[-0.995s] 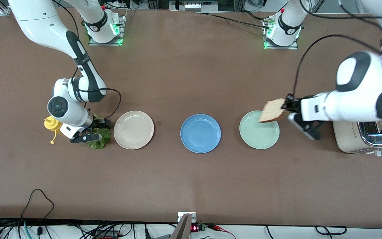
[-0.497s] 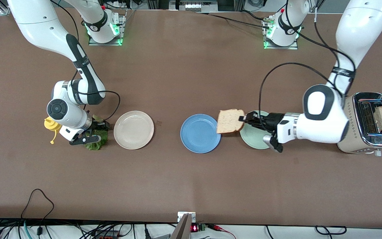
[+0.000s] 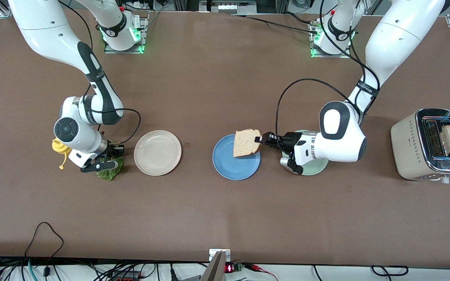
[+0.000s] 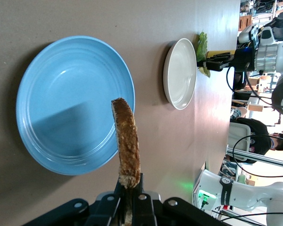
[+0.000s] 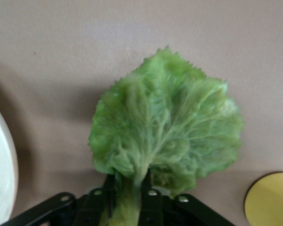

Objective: Make sandwich in blue plate with both arms
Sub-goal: 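Carry the bread onto the blue plate with the left gripper, then carry the lettuce over the blue plate while the left gripper withdraws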

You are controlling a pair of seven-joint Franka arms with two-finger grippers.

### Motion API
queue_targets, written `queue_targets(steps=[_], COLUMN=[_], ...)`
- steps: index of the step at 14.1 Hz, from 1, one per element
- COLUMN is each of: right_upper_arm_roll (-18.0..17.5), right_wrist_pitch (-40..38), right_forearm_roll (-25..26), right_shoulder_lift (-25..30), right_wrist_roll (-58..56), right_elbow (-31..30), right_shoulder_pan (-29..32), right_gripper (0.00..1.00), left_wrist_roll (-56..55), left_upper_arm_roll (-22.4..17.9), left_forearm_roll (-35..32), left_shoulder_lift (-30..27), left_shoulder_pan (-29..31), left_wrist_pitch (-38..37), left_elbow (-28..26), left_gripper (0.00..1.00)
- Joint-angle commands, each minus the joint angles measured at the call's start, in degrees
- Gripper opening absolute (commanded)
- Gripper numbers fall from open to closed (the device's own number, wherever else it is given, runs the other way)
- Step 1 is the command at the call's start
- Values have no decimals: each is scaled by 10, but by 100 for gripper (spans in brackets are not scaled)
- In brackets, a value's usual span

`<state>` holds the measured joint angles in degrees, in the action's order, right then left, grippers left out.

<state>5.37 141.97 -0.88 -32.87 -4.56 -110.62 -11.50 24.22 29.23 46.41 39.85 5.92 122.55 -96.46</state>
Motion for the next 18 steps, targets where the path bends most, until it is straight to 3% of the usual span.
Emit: queue_targets(steps=[1,2,5,8,9,10,11,12,15,18], right_upper_arm_roll=[-5,-5,-7,-18,-31,-42,-57,-69,-114,-118], right_wrist_pitch=[-23,-36,-110,-253,-289,-310,-316,-317,-316,-316], right_forearm_roll=[-5,-4,0,-5,-5,-4,-4,-5,-3,1], right_shoulder_lift=[12,23,65,72,72,72,72,72,71,69], right_wrist_roll=[-8,-10,-32,-150,-155,-159,-178,-201,-239,-251], right_elbow=[21,26,51,150,178,199,212,225,230,230], right_shoulder_pan=[2,-1,-12,-29,-30,-31,-31,-31,-32,-33], right_gripper=[8,2,0,0,0,0,0,0,0,0], left_wrist_roll=[32,49,109,139,139,141,145,146,138,116], left_upper_arm_roll=[2,2,2,1,1,0,-1,-5,-13,-43], left_forearm_roll=[22,30,96,122,122,118,114,106,-7,-99], left_shoulder_lift=[9,16,44,64,66,65,61,57,14,-34], left_shoulder_pan=[0,-2,-7,-24,-24,-24,-21,-20,-2,8], left_wrist_pitch=[10,11,39,89,92,92,90,89,75,10], left_elbow=[-3,-3,6,9,8,7,7,7,-2,-1], left_gripper=[0,0,0,0,11,63,100,100,100,100])
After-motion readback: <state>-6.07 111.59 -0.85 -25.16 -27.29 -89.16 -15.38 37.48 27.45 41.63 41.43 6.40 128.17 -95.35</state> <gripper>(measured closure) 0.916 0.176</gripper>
